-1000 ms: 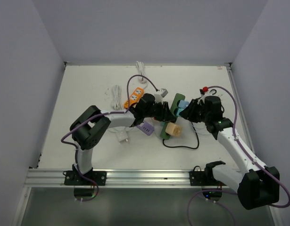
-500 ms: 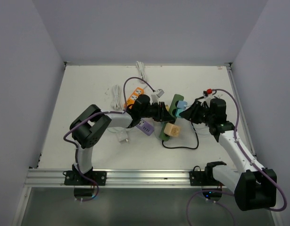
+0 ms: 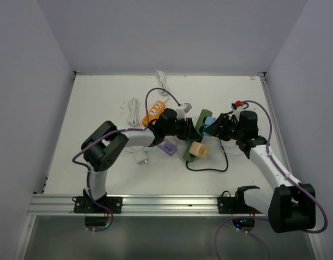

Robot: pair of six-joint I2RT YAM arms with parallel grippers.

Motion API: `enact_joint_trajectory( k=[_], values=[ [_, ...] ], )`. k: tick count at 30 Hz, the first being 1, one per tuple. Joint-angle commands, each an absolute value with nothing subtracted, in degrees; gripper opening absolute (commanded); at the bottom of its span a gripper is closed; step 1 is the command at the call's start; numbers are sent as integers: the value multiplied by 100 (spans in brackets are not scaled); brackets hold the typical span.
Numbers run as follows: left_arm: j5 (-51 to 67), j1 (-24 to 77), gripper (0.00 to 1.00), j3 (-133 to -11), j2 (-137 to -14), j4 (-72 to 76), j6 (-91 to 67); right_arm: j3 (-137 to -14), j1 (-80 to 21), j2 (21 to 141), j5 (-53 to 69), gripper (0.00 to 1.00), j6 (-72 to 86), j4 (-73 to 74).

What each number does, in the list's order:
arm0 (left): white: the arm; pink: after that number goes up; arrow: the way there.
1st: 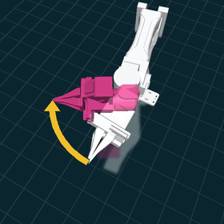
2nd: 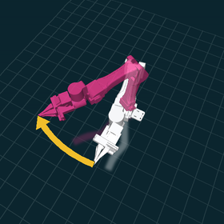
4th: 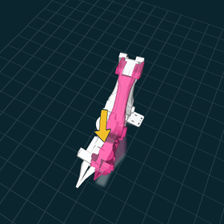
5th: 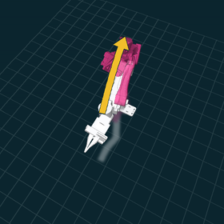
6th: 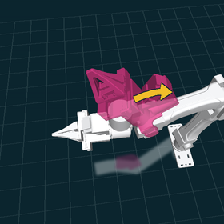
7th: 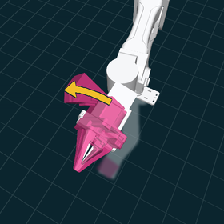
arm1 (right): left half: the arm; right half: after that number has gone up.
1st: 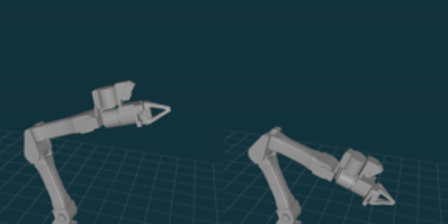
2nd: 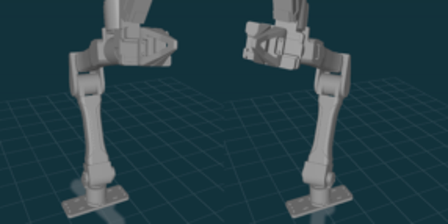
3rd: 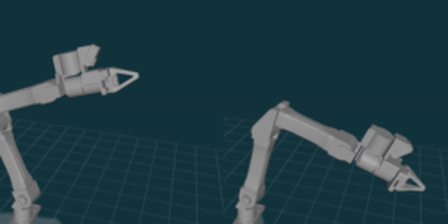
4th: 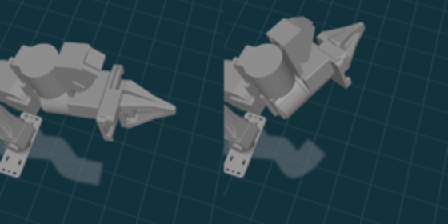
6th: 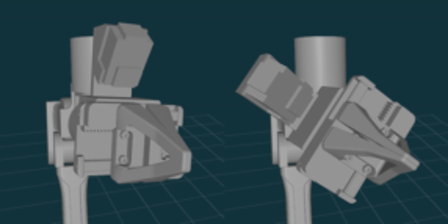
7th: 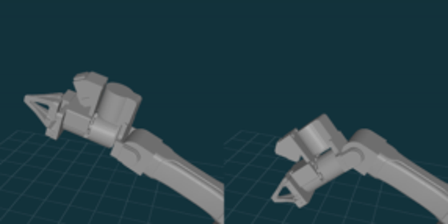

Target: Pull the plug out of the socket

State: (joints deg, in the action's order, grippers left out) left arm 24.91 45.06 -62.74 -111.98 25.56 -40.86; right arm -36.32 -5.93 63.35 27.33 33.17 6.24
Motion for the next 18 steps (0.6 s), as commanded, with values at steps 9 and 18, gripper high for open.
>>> enact_joint_trajectory(
  k=[9,18],
  values=[
    [2663,4720,0,-6671,-11057,2883,-4008,-3726,-633,6601,2663,21,3217,202],
    [1627,4790,0,-7207,-11293,1442,-3402,-4305,-1203,6346,1557,0,2769,1299]
  ],
)
